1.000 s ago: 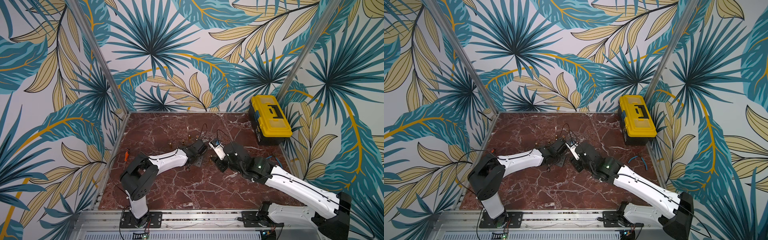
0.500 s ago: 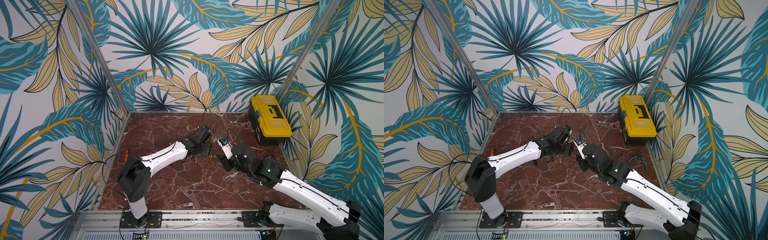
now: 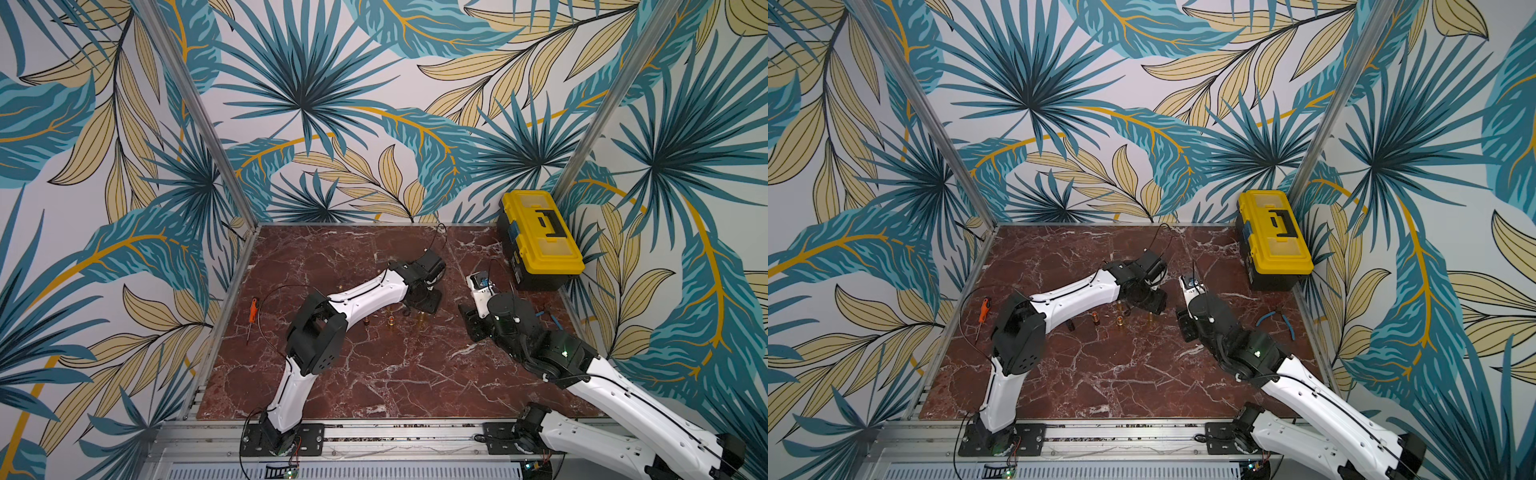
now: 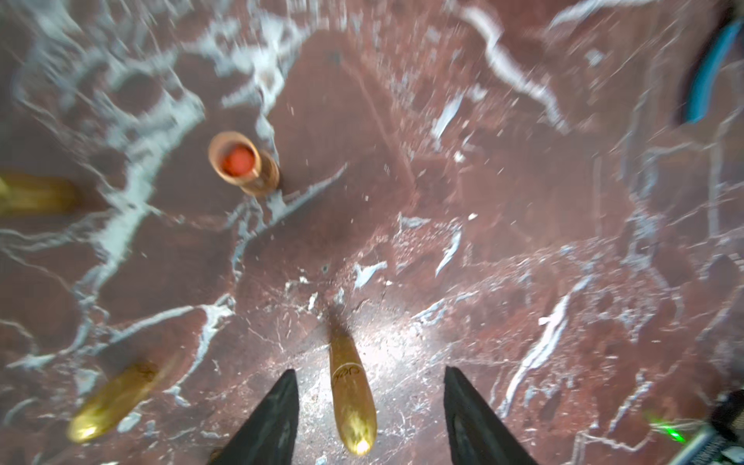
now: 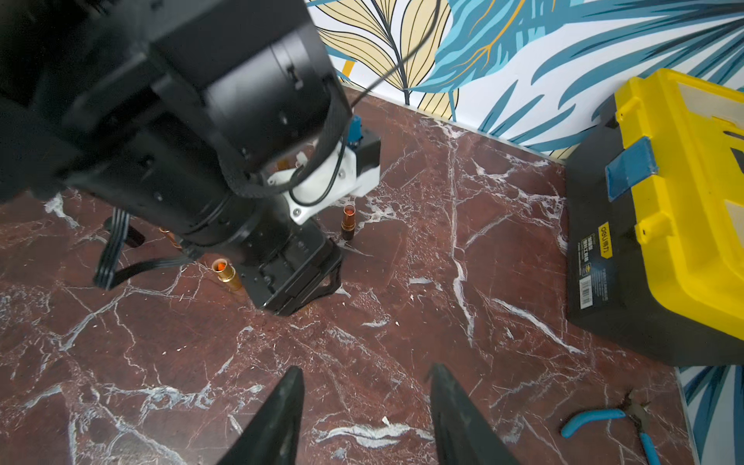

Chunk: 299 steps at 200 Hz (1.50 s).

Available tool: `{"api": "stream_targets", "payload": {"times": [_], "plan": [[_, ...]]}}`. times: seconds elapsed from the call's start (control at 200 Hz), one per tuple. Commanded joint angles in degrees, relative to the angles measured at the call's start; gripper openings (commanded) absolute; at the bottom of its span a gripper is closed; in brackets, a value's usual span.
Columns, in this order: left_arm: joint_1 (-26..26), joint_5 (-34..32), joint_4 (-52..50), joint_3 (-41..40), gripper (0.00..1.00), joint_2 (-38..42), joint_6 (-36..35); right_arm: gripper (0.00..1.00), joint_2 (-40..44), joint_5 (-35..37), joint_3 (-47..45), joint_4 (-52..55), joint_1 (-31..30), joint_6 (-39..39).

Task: Open the lipstick cap
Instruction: Pick up the lipstick at the center of the board.

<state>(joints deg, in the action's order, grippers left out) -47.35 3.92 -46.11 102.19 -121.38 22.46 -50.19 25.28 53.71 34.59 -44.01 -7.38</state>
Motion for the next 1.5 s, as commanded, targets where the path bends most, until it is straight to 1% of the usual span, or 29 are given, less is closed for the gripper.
{"api": "stream_targets", "payload": {"times": [0.0,0.19,0.371,0.466,0.806,0.866,1.032,1.237,1.287,1.492], "plan": [[-0.73,-2.23,-1.87,2.1,0.58,0.04,0.04,0.52,0.88,0.74,-1.24,0.66,0.41,-1.19],[-1.03,-3.43,-2.41,0.8,0.57,0.41,0.13,0.52,0.78,0.52,-1.42,0.38,0.8,-1.33],[-1.34,-3.56,-2.5,0.19,0.49,0.72,0.39,0.53,0.14,-0.11,-1.68,-0.36,0.95,-1.18],[-1.68,-4.85,-2.56,0.1,0.46,0.84,0.35,0.53,-0.19,-0.7,-1.68,-0.49,1.17,-1.12],[-2.11,-4.51,-3.73,-0.17,0.46,0.27,-0.31,0.53,-0.16,-1.51,-1.77,-0.67,1.3,-1.02],[-2.3,-4.36,-3.73,-0.25,0.44,0.29,-0.47,0.53,-0.35,-1.38,-1.68,-0.73,1.35,-1.04],[-2.48,-4.34,-3.73,-0.31,0.4,0.1,-0.65,0.53,-0.37,-1.37,-1.77,-0.87,1.38,-1.03],[-2.48,-3.85,-3.9,-0.24,0.39,-0.49,-0.52,0.53,0.05,-0.85,-1.77,-0.75,1.35,-1.01],[-2.48,-3.91,-3.97,-0.33,0.37,-0.51,-0.52,0.53,0.02,-1.08,-1.77,-0.79,1.33,-1.05],[-2.48,-4.19,-4.34,-0.59,0.37,-1.2,-0.57,0.53,-0.04,-1.2,-1.77,-0.82,1.36,-0.99]]}}
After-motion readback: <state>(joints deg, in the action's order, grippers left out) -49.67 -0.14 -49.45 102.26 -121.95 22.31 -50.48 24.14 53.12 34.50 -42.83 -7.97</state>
